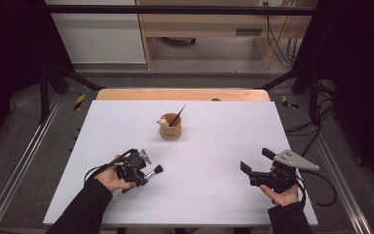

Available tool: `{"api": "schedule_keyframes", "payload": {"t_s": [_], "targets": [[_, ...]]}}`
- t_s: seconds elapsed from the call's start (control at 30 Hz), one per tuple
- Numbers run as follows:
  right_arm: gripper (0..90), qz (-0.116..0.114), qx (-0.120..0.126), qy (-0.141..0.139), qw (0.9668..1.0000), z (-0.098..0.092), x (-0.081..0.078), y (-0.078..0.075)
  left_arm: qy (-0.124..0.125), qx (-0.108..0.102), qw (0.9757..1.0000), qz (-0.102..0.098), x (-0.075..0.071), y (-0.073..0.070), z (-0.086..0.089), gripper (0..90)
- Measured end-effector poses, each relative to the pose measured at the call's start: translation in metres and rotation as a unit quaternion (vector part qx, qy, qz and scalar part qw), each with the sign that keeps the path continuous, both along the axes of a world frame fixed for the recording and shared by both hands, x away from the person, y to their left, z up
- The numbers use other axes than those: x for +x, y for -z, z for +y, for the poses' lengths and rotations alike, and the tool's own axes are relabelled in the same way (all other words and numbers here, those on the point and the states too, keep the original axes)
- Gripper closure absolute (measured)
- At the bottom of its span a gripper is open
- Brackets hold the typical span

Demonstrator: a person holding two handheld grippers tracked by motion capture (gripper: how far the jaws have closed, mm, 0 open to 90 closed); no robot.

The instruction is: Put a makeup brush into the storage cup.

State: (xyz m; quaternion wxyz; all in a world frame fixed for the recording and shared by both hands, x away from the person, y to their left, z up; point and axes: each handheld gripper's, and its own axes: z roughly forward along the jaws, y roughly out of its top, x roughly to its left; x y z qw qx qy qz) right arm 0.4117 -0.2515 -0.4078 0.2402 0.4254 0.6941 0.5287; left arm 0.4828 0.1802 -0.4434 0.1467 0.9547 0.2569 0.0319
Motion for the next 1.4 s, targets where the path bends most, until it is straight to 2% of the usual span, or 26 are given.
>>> {"api": "schedule_keyframes", "payload": {"t_s": [0.43,0.73,1.0,1.4], "targets": [[4.9,0.000,0.000,0.000,1.0000,0.0000,-0.0002,-0.0002,-0.003,0.016,0.9998,0.010,0.0030,0.0005,-0.0032,75.6],[4.9,0.002,0.001,-0.001,1.0000,0.0003,-0.0003,-0.0004,0.000,0.020,0.9997,0.013,0.0031,0.0007,-0.0041,77.5],[4.9,0.002,0.001,-0.002,1.0000,0.0003,-0.0004,-0.0007,0.010,0.033,0.9993,0.012,0.0033,0.0003,-0.0076,78.0],[4.9,0.002,0.001,-0.001,1.0000,0.0000,-0.0004,-0.0009,0.028,0.039,0.9988,0.007,0.0024,0.0001,-0.0087,78.7]]}}
